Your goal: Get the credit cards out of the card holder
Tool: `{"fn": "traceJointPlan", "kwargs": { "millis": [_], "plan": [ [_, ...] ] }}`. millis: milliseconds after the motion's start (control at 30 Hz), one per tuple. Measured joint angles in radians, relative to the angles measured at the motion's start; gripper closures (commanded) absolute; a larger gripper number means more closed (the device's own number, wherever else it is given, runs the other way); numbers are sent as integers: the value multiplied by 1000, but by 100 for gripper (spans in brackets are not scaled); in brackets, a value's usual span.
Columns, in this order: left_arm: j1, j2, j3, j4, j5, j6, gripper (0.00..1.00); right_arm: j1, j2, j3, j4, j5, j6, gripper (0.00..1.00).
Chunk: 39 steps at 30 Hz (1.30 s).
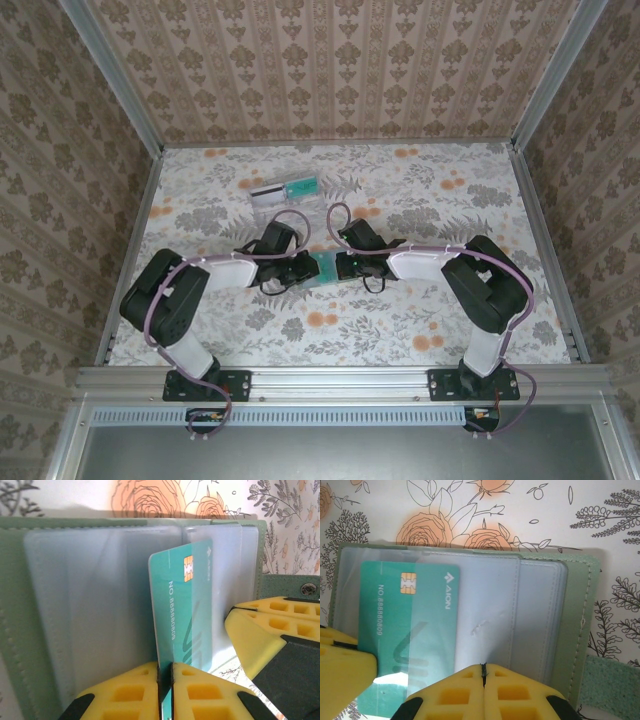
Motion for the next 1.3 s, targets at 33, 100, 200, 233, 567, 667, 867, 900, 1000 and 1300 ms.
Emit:
{"fn": "traceJointPlan", "kwargs": {
  "millis": [33,100,200,233,567,667,867,900,1000,1300],
  "plan": [
    [5,-8,-5,-1,2,2,87,0,0,0,0,0,0,92],
    [15,-27,-14,-11,3,7,87,0,0,0,0,0,0,92],
    [31,-49,-23,-30,7,18,87,0,0,0,0,0,0,92],
    [37,-56,-27,-34,7,22,87,0,0,0,0,0,0,92],
    [90,-140,-80,-93,7,56,86,0,0,1,-2,0,0,92],
    [103,-185,-82,-131,7,72,85,0,0,1,-2,0,0,92],
    [116,-305,-48,-267,-19,143,84,0,-9,-3,-6,1,-1,83],
    [116,-318,-27,-300,-29,163,84,0,-18,-10,-8,4,-2,78],
    [116,-332,57,-396,-63,233,87,0,-72,-44,-8,15,-11,67],
    [116,-291,336,-602,-158,431,89,-3,-284,-108,-6,60,-32,61]
  ]
}}
